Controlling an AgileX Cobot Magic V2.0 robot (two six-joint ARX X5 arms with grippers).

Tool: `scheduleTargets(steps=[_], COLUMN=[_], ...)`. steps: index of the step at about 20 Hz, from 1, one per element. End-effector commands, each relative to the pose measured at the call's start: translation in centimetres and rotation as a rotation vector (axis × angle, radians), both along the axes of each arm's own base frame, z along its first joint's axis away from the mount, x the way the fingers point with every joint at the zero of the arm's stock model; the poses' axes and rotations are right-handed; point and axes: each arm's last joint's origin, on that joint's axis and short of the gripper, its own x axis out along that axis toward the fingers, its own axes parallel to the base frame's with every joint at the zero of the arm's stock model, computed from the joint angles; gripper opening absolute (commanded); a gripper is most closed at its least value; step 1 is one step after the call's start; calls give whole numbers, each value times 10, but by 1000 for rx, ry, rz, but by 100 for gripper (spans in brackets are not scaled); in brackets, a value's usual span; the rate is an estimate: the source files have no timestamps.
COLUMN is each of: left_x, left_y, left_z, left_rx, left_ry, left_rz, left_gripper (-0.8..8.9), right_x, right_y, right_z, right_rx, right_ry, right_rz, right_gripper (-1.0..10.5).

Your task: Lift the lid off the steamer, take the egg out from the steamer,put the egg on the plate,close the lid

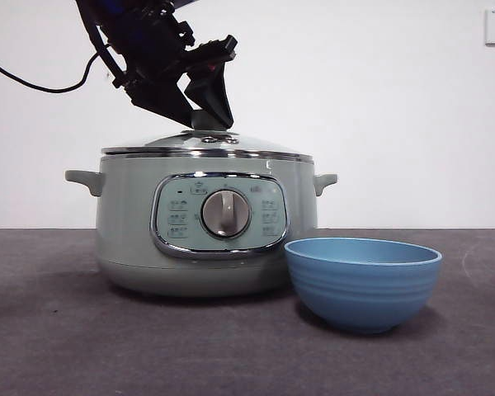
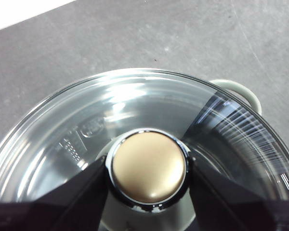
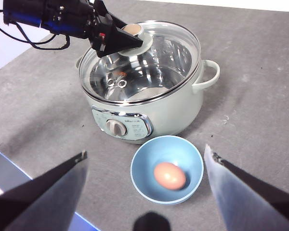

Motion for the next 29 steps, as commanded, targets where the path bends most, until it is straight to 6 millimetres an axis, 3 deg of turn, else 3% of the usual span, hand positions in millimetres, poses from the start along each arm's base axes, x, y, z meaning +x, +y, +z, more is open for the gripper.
scheduleTargets(steps=[1,3,6,8,16,21,25,29], left_x=[0,-1,-3,-3,-4,-19,-47,-94], left_y=[1,2,2,2,4,12,28,55], left_z=[-3,-5,-7,-8,0,30,62,87], left_rx=[21,34,46,50,34,-12,-41,-17], left_ry=[27,52,73,79,47,-39,-87,-31], left_rz=[-1,-2,-3,-3,-2,0,-1,-7], left_gripper=[1,45,336,411,411,411,410,409], right_x=[0,0,0,0,-1,-1,-1,-1], right_y=[0,0,0,0,-1,-1,0,0], right_z=[1,1,1,1,0,0,0,0], right_rx=[9,9,9,9,1,1,3,2], right_ry=[-4,-4,-4,-4,8,8,10,12], right_rz=[-4,-4,-3,-3,-4,-3,3,5], right_gripper=[410,410,410,410,410,410,410,409])
